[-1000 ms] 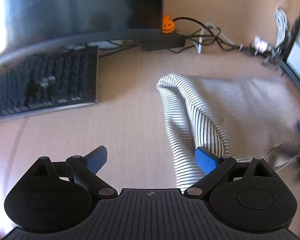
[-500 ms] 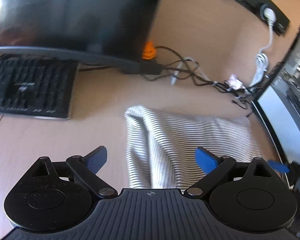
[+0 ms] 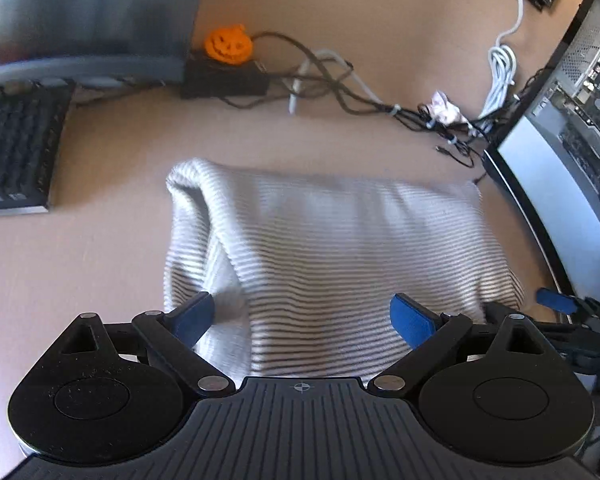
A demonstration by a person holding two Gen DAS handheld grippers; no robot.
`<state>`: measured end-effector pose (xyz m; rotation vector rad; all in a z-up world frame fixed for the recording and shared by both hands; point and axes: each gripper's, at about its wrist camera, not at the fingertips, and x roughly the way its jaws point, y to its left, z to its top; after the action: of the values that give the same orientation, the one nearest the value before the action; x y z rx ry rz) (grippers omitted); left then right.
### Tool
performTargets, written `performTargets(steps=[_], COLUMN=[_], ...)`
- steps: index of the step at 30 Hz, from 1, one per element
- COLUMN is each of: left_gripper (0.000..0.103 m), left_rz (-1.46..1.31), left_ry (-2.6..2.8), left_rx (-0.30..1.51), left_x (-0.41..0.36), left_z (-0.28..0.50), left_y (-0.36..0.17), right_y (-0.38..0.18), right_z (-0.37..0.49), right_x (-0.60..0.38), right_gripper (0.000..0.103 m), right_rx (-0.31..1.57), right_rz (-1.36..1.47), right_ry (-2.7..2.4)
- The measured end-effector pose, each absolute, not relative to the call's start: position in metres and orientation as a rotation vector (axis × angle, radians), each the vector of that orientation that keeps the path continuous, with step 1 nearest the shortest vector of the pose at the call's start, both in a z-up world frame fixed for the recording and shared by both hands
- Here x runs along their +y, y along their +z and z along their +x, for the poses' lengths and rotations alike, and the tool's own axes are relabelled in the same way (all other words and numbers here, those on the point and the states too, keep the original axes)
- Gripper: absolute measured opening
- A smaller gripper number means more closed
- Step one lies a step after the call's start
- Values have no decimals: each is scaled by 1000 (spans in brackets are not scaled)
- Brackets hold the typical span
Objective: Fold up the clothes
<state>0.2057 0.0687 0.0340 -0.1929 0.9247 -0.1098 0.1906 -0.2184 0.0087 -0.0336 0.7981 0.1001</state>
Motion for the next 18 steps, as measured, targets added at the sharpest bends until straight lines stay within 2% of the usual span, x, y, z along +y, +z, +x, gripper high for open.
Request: performTargets(steps=[6, 11, 18], left_gripper=[98, 98, 99], left_rz=[-93, -13, 52], left_ry=[-13, 22, 27], left_rx=[957, 963, 960], left_x=[75, 81, 86], left_z=[205, 200, 201], left_y=[27, 21, 18], right_y=[26, 7, 2], right_z=[189, 211, 208], right_x=[-213, -207, -203], right_gripper=[100, 102, 103], right_rx=[697, 794, 801], right_rz=[-59, -133, -193], right_ry=[114, 85, 98])
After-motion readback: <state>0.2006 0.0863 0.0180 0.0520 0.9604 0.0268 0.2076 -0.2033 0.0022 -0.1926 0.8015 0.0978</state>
